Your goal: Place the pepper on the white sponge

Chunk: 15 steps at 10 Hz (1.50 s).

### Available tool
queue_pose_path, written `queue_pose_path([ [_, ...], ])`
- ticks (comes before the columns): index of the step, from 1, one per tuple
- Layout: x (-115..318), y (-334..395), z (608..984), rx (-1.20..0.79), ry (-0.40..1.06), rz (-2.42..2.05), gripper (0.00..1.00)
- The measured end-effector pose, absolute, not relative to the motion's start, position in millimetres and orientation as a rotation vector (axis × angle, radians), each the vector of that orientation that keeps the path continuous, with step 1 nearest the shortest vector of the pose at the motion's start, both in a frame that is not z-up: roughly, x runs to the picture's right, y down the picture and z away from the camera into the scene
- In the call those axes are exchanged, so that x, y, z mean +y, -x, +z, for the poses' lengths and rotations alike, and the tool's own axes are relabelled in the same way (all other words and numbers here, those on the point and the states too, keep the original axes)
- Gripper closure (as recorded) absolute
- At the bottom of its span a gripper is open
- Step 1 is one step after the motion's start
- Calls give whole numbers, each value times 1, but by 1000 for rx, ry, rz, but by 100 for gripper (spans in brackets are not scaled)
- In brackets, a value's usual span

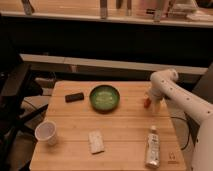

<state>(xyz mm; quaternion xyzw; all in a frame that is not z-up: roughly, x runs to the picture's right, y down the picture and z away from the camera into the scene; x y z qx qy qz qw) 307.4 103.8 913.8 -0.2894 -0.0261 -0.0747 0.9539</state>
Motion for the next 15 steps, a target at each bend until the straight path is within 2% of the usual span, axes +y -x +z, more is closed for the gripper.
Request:
queue_pose_path([
  [5, 105, -307, 915, -58, 592, -144, 20],
  [7, 105, -306, 918, -60, 593, -140, 26],
  [8, 105, -307, 918, -61, 594, -139, 33],
  [9, 105, -307, 918, -63, 595, -139, 35],
  [12, 107, -307, 921, -67, 598, -135, 21],
  [13, 106, -306, 920, -71, 597, -135, 21],
  [15, 106, -304, 917, -79, 594, -139, 39],
])
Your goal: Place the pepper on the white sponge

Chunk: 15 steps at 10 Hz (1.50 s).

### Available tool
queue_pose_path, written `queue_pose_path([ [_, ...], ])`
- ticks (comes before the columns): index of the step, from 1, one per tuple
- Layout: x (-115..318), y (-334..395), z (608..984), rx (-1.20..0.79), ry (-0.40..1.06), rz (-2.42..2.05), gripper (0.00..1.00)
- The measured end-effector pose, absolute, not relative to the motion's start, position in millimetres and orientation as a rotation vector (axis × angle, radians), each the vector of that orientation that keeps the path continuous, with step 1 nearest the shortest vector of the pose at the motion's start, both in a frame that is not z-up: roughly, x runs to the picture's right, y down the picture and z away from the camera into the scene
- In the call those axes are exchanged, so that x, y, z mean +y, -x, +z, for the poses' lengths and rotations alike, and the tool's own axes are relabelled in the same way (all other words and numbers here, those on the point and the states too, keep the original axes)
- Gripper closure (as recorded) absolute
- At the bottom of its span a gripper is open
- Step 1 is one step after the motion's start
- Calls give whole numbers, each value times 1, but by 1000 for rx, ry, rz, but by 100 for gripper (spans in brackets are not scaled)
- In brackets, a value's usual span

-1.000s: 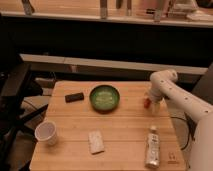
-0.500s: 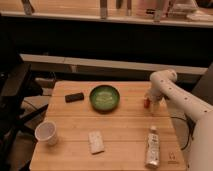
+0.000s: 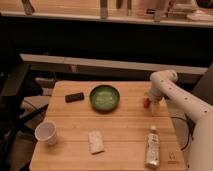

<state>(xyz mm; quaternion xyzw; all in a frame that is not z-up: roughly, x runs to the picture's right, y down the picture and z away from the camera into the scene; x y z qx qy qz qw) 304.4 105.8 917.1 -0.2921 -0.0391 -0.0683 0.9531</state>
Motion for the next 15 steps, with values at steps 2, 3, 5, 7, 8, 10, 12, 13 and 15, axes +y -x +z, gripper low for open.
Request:
queue_pose_path([
  [2, 105, -303, 917, -85, 592, -137, 59],
  [3, 106, -304, 918, -86, 592, -135, 72],
  [5, 107, -303, 918, -92, 593, -134, 92],
  [7, 108, -302, 916, -94, 593, -139, 100],
  [8, 105, -301, 912, -89, 591, -153, 100],
  [10, 92, -284, 895, -89, 590, -208, 100],
  [12, 86, -273, 885, -86, 589, -234, 100],
  [13, 88, -274, 882, -83, 591, -246, 100],
  [15, 86, -258, 877, -93, 584, -284, 100],
])
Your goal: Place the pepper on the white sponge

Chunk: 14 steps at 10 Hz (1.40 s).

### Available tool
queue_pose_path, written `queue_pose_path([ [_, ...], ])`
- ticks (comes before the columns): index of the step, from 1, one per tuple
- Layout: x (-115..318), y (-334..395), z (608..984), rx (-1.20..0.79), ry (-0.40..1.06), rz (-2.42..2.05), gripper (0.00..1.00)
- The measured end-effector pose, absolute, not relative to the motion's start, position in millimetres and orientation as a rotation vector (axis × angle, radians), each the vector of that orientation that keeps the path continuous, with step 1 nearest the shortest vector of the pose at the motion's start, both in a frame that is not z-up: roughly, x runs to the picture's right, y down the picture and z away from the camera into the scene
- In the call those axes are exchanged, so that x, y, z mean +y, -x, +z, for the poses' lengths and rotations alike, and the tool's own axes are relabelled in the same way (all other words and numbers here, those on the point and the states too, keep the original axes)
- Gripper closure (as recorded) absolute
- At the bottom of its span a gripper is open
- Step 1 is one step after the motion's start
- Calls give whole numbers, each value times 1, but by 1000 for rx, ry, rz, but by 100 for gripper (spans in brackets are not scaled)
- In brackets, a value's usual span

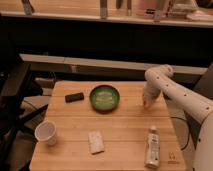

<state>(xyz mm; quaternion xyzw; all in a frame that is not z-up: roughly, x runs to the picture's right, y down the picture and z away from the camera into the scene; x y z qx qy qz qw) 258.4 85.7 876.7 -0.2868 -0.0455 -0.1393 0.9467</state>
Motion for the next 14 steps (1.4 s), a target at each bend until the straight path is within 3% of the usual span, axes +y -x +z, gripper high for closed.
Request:
queue_pose_path([
  [14, 88, -179, 827, -128, 568, -543, 100],
])
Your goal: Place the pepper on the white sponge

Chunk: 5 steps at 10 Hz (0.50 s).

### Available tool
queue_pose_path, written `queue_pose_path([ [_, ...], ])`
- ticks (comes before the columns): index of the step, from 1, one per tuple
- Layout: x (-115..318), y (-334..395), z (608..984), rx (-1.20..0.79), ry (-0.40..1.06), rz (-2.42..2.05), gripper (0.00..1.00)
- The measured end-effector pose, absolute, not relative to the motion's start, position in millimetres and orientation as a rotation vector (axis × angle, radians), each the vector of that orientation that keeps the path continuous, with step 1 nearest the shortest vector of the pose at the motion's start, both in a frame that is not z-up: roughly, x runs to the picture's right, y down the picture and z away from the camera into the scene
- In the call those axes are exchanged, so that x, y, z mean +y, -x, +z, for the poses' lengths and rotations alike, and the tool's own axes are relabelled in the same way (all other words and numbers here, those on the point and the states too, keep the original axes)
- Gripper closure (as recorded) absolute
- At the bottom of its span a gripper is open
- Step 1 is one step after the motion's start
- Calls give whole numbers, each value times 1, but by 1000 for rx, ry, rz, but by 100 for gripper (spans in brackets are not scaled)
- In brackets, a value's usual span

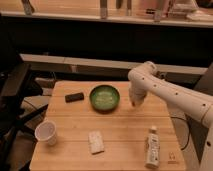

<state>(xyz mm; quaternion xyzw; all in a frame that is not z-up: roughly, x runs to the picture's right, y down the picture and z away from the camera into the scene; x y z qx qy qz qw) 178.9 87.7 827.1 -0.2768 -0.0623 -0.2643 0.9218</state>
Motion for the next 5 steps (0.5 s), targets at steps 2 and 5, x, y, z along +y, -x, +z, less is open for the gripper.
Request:
queue_pose_path([
  [2, 90, -166, 822, -134, 566, -579, 100],
  [5, 94, -159, 814, -131, 563, -630, 100],
])
